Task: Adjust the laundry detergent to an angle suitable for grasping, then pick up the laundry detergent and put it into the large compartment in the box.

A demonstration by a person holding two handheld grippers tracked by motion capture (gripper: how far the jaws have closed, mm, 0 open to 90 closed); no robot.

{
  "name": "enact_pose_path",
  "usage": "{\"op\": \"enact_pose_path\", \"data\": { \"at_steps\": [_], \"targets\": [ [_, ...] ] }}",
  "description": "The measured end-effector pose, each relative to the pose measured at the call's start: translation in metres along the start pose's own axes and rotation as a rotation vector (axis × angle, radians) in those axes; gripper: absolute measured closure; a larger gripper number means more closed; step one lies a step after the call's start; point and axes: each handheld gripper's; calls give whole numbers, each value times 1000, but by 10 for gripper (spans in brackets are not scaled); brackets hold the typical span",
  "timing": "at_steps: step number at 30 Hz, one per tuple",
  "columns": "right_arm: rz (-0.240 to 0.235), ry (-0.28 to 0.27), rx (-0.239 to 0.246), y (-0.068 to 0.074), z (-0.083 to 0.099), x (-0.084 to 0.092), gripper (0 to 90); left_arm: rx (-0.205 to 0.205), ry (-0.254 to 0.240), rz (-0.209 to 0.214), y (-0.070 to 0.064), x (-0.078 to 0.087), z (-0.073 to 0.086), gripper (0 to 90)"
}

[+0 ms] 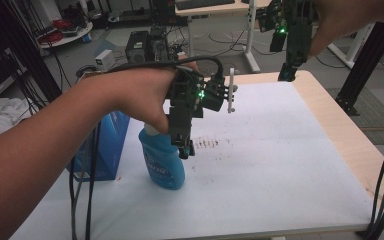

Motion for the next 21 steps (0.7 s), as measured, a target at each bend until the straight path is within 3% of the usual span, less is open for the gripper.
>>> {"op": "enact_pose_path", "data": {
  "at_steps": [9,21],
  "targets": [
    [-2,-5,12,1,-1,1,30,-2,6,2,-1,2,1,49],
    [12,-11,-11,2,6,1,30,-4,13,0,-1,0,-2,49]
  ]
}}
Point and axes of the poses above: each handheld gripper's, and its own axes: x roughly backward along the jaws, z roughly out of its underside, y roughly to its left, and after that the axes turned 2 degrees about -z, right-handed
